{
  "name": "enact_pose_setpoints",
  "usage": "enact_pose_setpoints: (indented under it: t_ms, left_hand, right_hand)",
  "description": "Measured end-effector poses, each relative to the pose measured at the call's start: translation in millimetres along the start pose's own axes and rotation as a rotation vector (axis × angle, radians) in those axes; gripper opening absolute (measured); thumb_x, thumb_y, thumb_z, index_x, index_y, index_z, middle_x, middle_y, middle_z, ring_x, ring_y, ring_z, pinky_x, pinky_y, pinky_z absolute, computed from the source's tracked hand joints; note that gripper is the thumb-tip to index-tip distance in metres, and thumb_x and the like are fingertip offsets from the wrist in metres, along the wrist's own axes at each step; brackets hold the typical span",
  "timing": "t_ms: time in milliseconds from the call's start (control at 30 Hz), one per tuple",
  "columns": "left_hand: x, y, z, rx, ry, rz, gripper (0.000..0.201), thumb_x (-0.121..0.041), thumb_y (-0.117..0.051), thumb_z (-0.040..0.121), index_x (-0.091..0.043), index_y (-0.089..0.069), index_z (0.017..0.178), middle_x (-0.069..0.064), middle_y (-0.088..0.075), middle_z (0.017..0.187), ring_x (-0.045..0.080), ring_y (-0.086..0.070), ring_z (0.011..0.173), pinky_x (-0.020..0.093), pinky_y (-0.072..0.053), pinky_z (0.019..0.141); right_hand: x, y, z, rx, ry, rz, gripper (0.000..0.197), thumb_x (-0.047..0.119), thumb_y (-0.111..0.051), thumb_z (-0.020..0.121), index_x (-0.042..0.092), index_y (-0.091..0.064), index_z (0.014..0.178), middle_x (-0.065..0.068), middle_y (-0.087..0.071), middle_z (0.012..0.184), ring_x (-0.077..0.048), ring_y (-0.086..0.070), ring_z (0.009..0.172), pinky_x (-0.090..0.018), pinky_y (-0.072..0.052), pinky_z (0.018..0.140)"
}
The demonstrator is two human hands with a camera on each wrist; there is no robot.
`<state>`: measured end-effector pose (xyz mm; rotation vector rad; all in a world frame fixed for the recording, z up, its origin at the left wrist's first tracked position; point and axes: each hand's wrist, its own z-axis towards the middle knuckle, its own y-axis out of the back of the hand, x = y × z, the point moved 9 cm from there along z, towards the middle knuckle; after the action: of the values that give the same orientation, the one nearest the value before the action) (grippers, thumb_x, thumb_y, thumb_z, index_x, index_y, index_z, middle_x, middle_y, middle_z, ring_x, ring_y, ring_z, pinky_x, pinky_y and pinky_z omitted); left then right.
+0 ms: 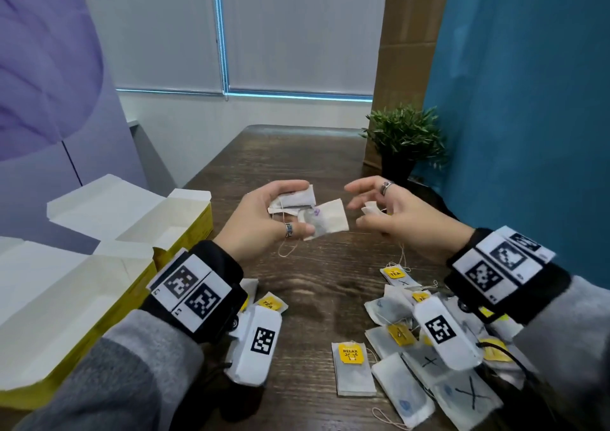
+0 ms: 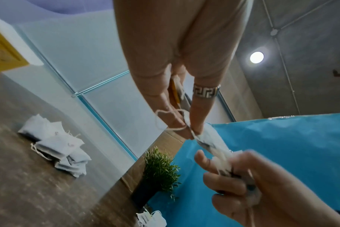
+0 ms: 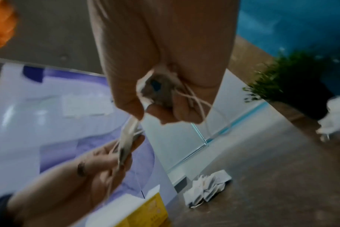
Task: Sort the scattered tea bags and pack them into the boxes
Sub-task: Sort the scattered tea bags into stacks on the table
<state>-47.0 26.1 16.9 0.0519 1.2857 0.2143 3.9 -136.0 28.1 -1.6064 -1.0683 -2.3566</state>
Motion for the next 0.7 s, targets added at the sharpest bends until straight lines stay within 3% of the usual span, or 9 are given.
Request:
enact_pose_setpoints:
  t_ms: [67,133,233,300,367,433,533,633,700]
  left_hand:
    - [-2,-3,0,0.008,-0.02,0.032,0.063,0.005,-0.078,0.066,-0.023,-0.059,0.119,0.003,-0.065,0.115,0.016,-0.069,0.084,0.027,-0.057,0.077]
    - [-2,-6,-1,0.019,-0.028,0.066,0.065,0.003,-0.079,0.066,-0.025,-0.058,0.12,0.002,-0.063,0.119,0.02,-0.07,0.087,0.029,-0.057,0.08]
    - [4,-7,0,0.053,0.023,0.012,0.069,-0.011,-0.083,0.064,-0.027,-0.054,0.124,0.002,-0.061,0.124,0.022,-0.068,0.099,0.034,-0.056,0.084]
    - [10,-4,-1,0.075,0.102,-0.084,0.073,-0.028,-0.085,0.063,-0.025,-0.051,0.128,0.001,-0.058,0.127,0.016,-0.066,0.104,0.037,-0.055,0.086]
    - [13,-2,-4,0.095,0.148,-0.08,0.071,-0.037,-0.081,0.065,-0.025,-0.05,0.128,-0.001,-0.057,0.127,0.014,-0.064,0.107,0.037,-0.055,0.087]
    - [9,-5,-7,0.126,0.129,-0.032,0.053,-0.027,-0.076,0.074,-0.023,-0.055,0.122,0.002,-0.063,0.12,0.014,-0.066,0.103,0.032,-0.055,0.084]
    - [5,1,-9,0.081,0.094,-0.068,0.031,-0.003,-0.064,0.083,-0.009,-0.062,0.113,0.011,-0.069,0.094,0.014,-0.069,0.076,0.022,-0.056,0.064]
    - [4,27,-10,-0.046,0.098,-0.103,0.032,0.005,-0.06,0.084,-0.006,-0.06,0.114,0.015,-0.068,0.091,0.014,-0.069,0.063,0.02,-0.055,0.053]
    - [2,47,-13,-0.151,0.084,-0.143,0.044,0.01,-0.056,0.085,-0.014,-0.054,0.122,0.016,-0.063,0.099,0.015,-0.069,0.058,0.021,-0.054,0.048]
  right_hand:
    - [-9,-9,-1,0.058,-0.13,0.236,0.028,0.015,-0.06,0.088,0.015,-0.054,0.115,0.001,-0.055,0.074,-0.009,-0.041,0.052,-0.013,-0.033,0.041]
    - [-10,-20,1,0.124,-0.139,0.181,0.032,0.029,-0.063,0.083,0.012,-0.057,0.109,0.005,-0.049,0.061,-0.008,-0.04,0.048,-0.013,-0.029,0.038]
    - [-7,-29,4,0.155,-0.075,0.035,0.011,0.016,-0.07,0.081,0.016,-0.06,0.087,0.002,-0.049,0.057,-0.007,-0.041,0.045,-0.017,-0.029,0.043]
    - [-5,-25,8,0.113,-0.052,0.05,0.013,0.014,-0.071,0.08,0.019,-0.059,0.079,-0.006,-0.051,0.063,-0.01,-0.042,0.049,-0.022,-0.03,0.047]
    - [2,-22,13,0.062,-0.031,0.106,0.015,0.013,-0.07,0.08,0.019,-0.057,0.077,-0.006,-0.051,0.062,-0.008,-0.042,0.047,-0.02,-0.029,0.045]
    - [8,-26,19,0.034,-0.024,0.158,0.016,0.01,-0.069,0.08,0.016,-0.055,0.076,0.0,-0.05,0.055,-0.005,-0.04,0.042,-0.017,-0.027,0.041]
    - [14,-48,26,0.092,-0.028,0.14,0.01,0.017,-0.066,0.084,0.017,-0.056,0.082,0.008,-0.05,0.05,-0.005,-0.039,0.043,-0.015,-0.027,0.04]
    - [8,-56,38,0.018,-0.103,0.186,0.022,0.044,-0.054,0.09,0.022,-0.055,0.087,0.004,-0.053,0.07,-0.008,-0.039,0.05,-0.017,-0.029,0.041]
    - [0,-66,43,0.039,-0.186,0.143,0.035,0.052,-0.046,0.091,0.019,-0.058,0.091,0.001,-0.054,0.081,-0.009,-0.039,0.052,-0.021,-0.029,0.044]
